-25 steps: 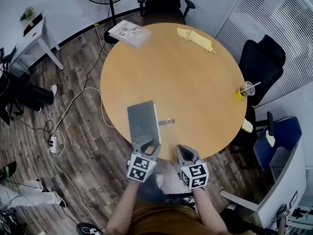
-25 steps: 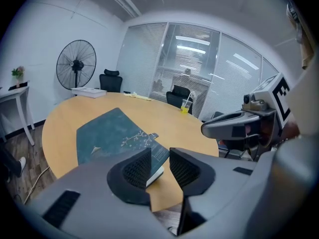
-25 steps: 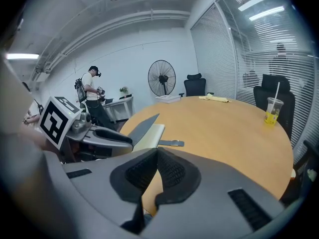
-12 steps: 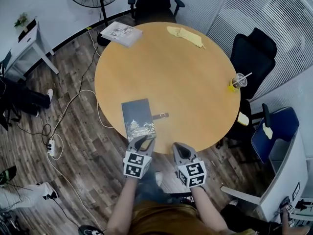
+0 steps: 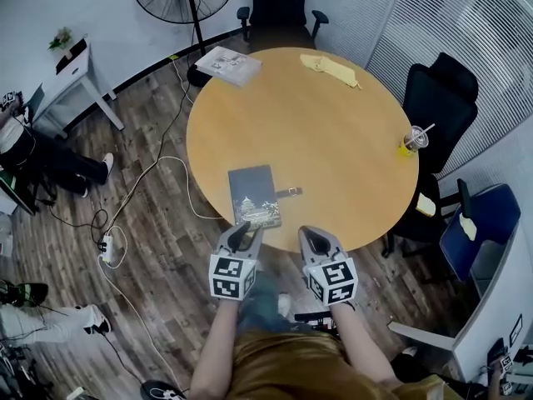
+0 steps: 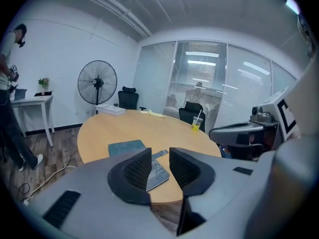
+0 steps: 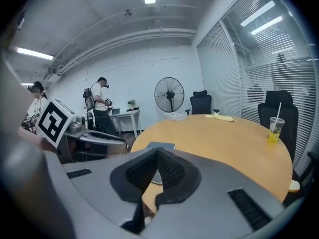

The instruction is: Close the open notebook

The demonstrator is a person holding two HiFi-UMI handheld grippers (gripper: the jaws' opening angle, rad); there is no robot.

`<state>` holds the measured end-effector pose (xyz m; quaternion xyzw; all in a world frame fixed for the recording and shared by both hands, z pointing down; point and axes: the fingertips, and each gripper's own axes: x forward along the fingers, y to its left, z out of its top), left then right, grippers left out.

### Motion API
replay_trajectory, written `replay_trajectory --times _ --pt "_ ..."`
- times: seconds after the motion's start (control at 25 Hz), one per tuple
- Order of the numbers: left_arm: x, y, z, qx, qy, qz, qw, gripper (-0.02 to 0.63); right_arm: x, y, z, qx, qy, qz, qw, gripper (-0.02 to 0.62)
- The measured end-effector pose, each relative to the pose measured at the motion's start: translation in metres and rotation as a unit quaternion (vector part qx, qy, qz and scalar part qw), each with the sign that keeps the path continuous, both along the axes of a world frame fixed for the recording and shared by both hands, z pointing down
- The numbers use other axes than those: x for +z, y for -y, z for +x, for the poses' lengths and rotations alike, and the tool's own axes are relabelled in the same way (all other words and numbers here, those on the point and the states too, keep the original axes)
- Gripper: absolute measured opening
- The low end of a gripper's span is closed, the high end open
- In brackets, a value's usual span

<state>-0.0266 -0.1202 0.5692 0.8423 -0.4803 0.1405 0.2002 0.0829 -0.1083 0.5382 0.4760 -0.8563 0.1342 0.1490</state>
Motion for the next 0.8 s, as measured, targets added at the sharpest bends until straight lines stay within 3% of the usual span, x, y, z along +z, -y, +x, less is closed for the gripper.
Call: replay_trajectory --times 0.4,0.68,0.8 --pt "-0.048 -0.013 -0.009 -0.028 0.009 0.050 0.9983 0.117 -0.033 -0.007 -0.006 -0.016 0.017 0.040 0.999 0.012" --pt "-0.058 -0.020 -0.010 -0.032 0.011 0.062 0.9975 0.106 -0.045 -0.014 -0.012 -0.033 0.009 0.055 0.998 0.012" --pt "-0.061 -0.017 -0.017 -0.045 -0.006 0.063 0.9970 0.103 -0.048 -0.013 -0.012 -0.032 0.011 0.057 0.998 0.011"
